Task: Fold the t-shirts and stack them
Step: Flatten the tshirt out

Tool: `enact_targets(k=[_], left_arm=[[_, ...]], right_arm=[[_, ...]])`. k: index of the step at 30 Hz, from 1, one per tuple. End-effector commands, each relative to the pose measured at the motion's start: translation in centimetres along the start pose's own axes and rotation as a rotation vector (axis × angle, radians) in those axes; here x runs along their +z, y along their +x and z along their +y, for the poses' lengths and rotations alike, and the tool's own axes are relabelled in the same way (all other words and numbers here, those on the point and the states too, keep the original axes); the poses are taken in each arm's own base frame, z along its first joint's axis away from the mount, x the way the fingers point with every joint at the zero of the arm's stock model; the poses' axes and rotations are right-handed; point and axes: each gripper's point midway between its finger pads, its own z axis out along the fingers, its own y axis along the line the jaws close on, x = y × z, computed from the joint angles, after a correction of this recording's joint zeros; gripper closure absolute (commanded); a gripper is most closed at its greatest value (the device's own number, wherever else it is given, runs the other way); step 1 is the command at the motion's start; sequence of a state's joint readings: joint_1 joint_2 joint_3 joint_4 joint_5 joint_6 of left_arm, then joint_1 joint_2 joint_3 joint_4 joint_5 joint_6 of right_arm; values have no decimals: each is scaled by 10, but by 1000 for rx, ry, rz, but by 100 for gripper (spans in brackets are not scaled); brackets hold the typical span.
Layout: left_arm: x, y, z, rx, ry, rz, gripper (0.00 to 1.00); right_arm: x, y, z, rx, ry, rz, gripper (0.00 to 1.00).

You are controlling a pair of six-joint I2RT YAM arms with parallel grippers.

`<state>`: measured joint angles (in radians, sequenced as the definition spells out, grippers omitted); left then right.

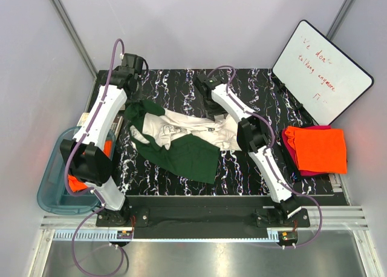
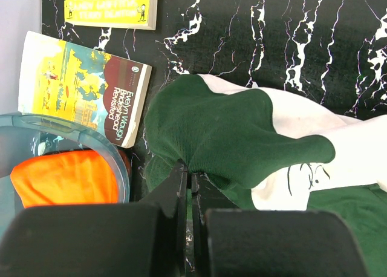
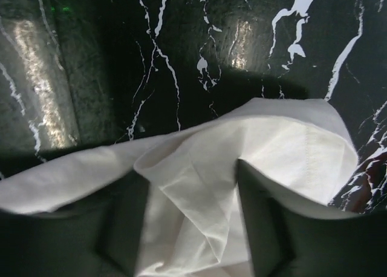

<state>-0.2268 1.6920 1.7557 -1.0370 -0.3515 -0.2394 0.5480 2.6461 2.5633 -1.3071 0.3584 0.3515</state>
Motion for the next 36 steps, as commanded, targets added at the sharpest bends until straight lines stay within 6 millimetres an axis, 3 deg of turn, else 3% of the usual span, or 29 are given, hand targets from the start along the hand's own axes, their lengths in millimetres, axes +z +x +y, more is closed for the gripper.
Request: enact_targets(k=[1, 2, 3, 4, 6, 9, 19, 21, 22, 24, 30, 35, 36], left_arm=[[-1, -12, -1, -5, 13, -44, 100], [-1, -13, -1, -5, 10, -45, 100], [-2, -13, 0, -5, 10, -47, 100], [-1, -14, 0, -5, 9, -48, 100], [-3, -15, 1, -5, 8, -52, 100], [-6, -16, 2, -15, 3, -61, 100], [-37, -45, 15, -84, -22, -174, 100], [-45, -52, 21, -99, -37, -203, 100], [-50, -55, 22, -107, -37, -216, 100], [-61, -61, 28, -126, -46, -250, 100], [-111, -81, 48, -234, -46, -401, 100], [-173, -105, 56, -261, 53, -557, 100], [-181, -107, 57, -260, 67, -575, 100]], right_arm=[[8, 2, -9, -30, 77, -5, 50], [8, 0, -11, -24, 89, -13, 58], [9, 1, -13, -24, 100, -11, 93], [6, -2, -17, -17, 123, -27, 100], [-1, -5, -23, -7, 143, -45, 100], [-30, -20, -38, 22, 168, -115, 100], [-183, -66, -111, 185, 195, -450, 100], [-202, -69, -123, 214, 204, -495, 100], [-221, -69, -132, 239, 204, -534, 100], [-235, -68, -141, 261, 203, -561, 100], [-292, -51, -173, 340, 161, -658, 100], [-342, -42, -185, 355, 30, -783, 100], [-355, -33, -192, 360, 4, -810, 100]])
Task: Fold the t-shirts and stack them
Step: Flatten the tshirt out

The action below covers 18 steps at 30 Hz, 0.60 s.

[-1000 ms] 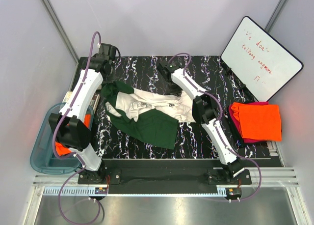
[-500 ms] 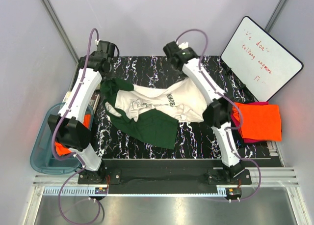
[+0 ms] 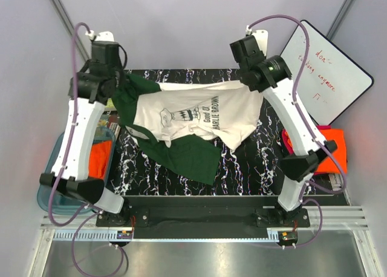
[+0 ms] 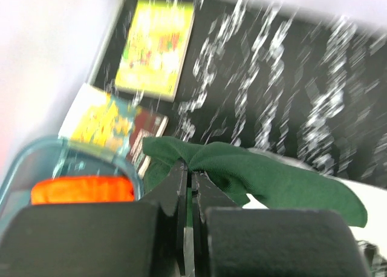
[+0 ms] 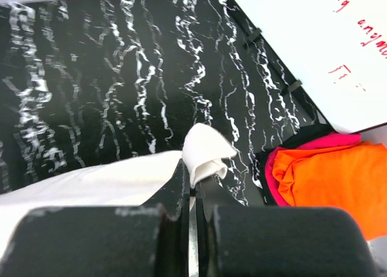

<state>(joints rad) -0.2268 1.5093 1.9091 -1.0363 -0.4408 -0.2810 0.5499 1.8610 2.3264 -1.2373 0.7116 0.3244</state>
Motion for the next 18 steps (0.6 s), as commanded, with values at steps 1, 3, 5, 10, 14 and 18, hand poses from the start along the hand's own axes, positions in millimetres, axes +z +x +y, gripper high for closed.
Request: enact_targets(k=[1, 3, 5, 10, 14, 18], left_arm=[[-73, -76, 11, -117, 103, -282, 100], [-89, -81, 7, -110, 156, -309, 100], [-114, -87, 9, -118, 211, -358, 100], [-181, -98, 23, -134, 318, -489, 100], [-229, -106, 33, -155, 403, -585, 100], [-273, -110, 46, -179, 465, -674, 100]], right_arm=[[-59, -43, -26, 109, -134, -184, 100], [-80, -50, -38, 139, -177, -239, 100], [-92, -52, -44, 125, -210, -271, 100], [-136, -54, -71, 131, -294, -364, 100], [-177, -65, -93, 180, -375, -462, 100], [-219, -75, -115, 208, -456, -552, 100]])
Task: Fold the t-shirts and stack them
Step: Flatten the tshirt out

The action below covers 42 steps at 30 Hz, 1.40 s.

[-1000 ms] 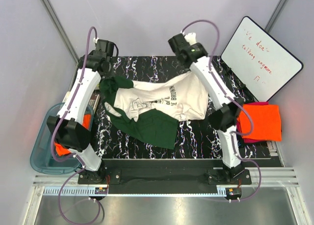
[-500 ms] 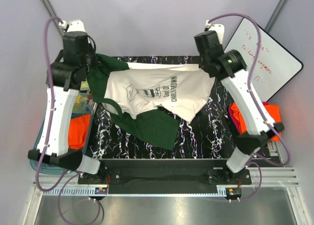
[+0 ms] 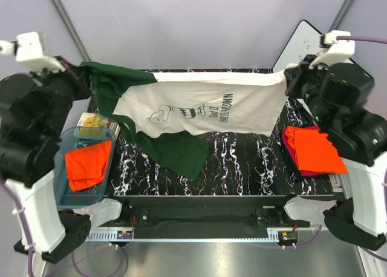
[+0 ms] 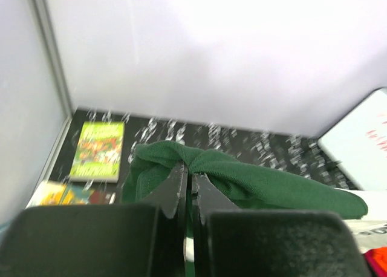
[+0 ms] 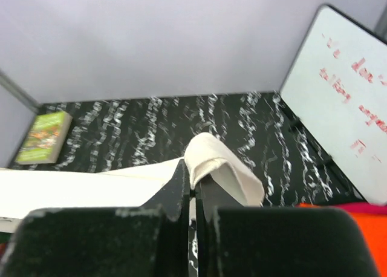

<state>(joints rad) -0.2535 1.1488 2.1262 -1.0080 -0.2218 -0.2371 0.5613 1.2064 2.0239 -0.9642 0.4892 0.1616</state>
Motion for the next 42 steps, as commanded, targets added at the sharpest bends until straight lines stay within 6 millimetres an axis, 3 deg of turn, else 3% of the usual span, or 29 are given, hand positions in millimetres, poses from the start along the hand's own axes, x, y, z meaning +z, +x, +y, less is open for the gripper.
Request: enact_targets(k=[1, 3, 11, 14, 16, 20, 21, 22, 23, 24, 26, 27, 29, 30, 31, 32, 33, 34, 35, 36, 37, 38, 39, 40, 41, 42], left_arm=[[-54, -54, -12, -26, 112, -195, 100], [-66, -62, -15, -38, 140, -223, 100], [-92, -83, -38, -63, 283, -281, 100], [-83, -79, -39, -61, 277, -262, 100], [-59, -65, -35, -47, 233, -209, 100], [11, -25, -29, 17, 131, -48, 100], [43, -2, -29, 40, 108, 31, 100], [58, 9, -28, 52, 91, 69, 100], [73, 19, -27, 59, 76, 103, 100], [101, 43, -27, 70, 58, 175, 100], [129, 68, -24, 72, 45, 246, 100], [155, 95, -21, 75, 31, 319, 100], [181, 124, -11, 73, 6, 392, 100], [203, 156, -4, 75, -21, 464, 100], [215, 174, -1, 71, -17, 508, 100], [227, 189, 8, 69, -37, 542, 100], [247, 224, 15, 73, -56, 616, 100], [256, 239, 21, 76, -70, 651, 100], [266, 254, 29, 67, -90, 681, 100], [281, 283, 36, 62, -107, 737, 100], [288, 293, 40, 54, -115, 757, 100], [295, 303, 46, 33, -132, 772, 100], [304, 317, 50, 19, -138, 795, 100], [309, 323, 52, 2, -140, 803, 100], [313, 324, 57, -17, -156, 800, 100], [320, 327, 60, -25, -161, 794, 100]], right_arm=[[-34, -40, 5, 18, -114, -125, 100], [-48, -48, 2, 32, -133, -150, 100], [-73, -62, -2, 56, -181, -208, 100], [-68, -57, -2, 49, -170, -201, 100], [-58, -51, -5, 43, -131, -196, 100], [-8, -20, -2, -9, -34, -142, 100], [10, -9, -4, -29, 24, -117, 100], [23, -3, -1, -45, 42, -110, 100], [41, 17, 2, -81, 58, -65, 100], [62, 35, 5, -106, 87, -25, 100], [93, 65, 12, -122, 99, 26, 100], [115, 91, 22, -137, 73, 92, 100], [146, 121, 18, -118, 88, 155, 100], [171, 155, 23, -125, 66, 240, 100], [190, 170, 6, -86, 107, 275, 100], [205, 182, 3, -63, 108, 308, 100], [232, 222, -5, -64, 126, 399, 100], [247, 238, -24, -33, 178, 435, 100], [263, 239, -29, -19, 188, 440, 100], [285, 277, -40, -11, 232, 513, 100], [293, 293, -48, -8, 249, 567, 100], [311, 281, -57, 20, 264, 536, 100], [327, 312, -67, 19, 296, 591, 100], [332, 319, -74, 21, 318, 618, 100], [347, 298, -77, 44, 324, 569, 100], [359, 319, -85, 44, 345, 606, 100]])
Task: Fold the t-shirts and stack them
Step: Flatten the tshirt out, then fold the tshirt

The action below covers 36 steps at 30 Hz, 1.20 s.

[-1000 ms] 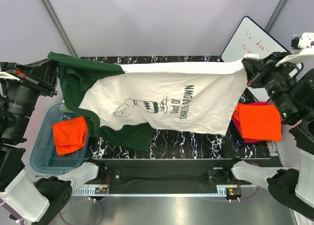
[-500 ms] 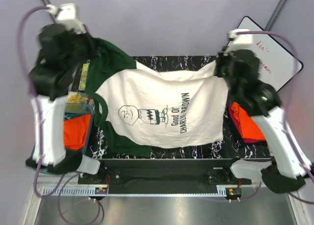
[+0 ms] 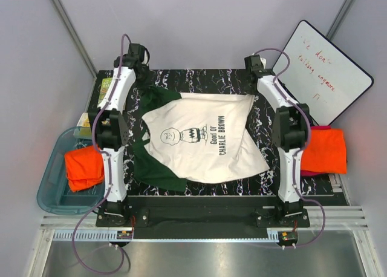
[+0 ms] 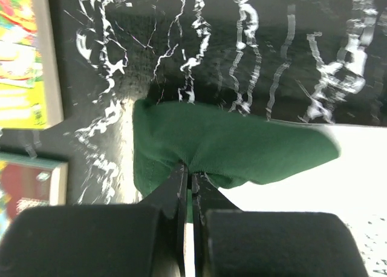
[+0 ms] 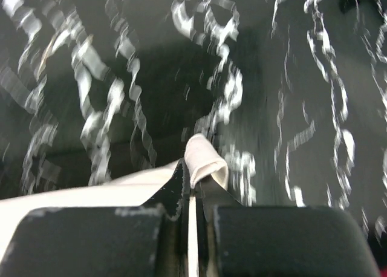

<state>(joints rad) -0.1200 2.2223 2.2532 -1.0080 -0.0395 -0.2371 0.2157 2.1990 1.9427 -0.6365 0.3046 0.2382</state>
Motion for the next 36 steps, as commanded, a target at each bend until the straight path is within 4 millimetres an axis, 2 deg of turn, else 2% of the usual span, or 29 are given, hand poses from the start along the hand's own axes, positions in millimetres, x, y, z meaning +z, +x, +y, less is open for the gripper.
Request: enact_targets(k=[1, 2, 3, 4, 5, 6, 9, 13, 18, 24, 25, 27, 28, 29, 31, 35, 36], left_arm=[[-16, -49, 1, -84, 48, -136, 100], [-15, -52, 2, -99, 55, -142, 100], [-16, -57, -1, -103, 76, -158, 100], [-18, -61, -2, -107, 85, -173, 100], [-19, -65, -4, -114, 93, -187, 100], [-23, -72, -6, -115, 105, -215, 100], [-37, -89, -6, -134, 114, -281, 100], [-46, -96, -8, -138, 137, -308, 100], [-42, -64, -9, -117, 152, -215, 100], [-59, -25, -7, -113, 157, -109, 100], [-63, -21, -9, -112, 173, -92, 100], [-72, -7, -11, -117, 185, -46, 100], [-70, 3, -10, -123, 184, -16, 100], [-78, 7, -10, -128, 189, -10, 100], [-78, 22, -10, -137, 191, 27, 100], [-100, 37, -12, -142, 220, 48, 100], [-103, 41, -14, -140, 228, 58, 100]], right_arm=[[13, -46, -4, 108, 4, -35, 100], [5, -75, 0, 127, -20, -97, 100], [23, -67, 3, 111, -25, -69, 100], [25, -68, 6, 105, -35, -66, 100], [21, -83, 10, 112, -54, -105, 100], [28, -80, 13, 101, -62, -96, 100], [28, -83, 11, 102, -52, -107, 100], [22, -82, 11, 108, -64, -102, 100], [10, -77, 9, 96, -67, -86, 100], [-19, -70, -2, 89, -57, -55, 100], [-21, -61, -5, 79, -52, -24, 100], [-36, -61, -9, 81, -49, -20, 100], [-37, -50, -12, 73, -40, 10, 100], [-48, -53, -14, 75, -45, 0, 100], [-53, -42, -19, 63, -37, 35, 100], [-74, -29, -24, 57, -49, 65, 100], [-73, -17, -26, 55, -46, 99, 100]])
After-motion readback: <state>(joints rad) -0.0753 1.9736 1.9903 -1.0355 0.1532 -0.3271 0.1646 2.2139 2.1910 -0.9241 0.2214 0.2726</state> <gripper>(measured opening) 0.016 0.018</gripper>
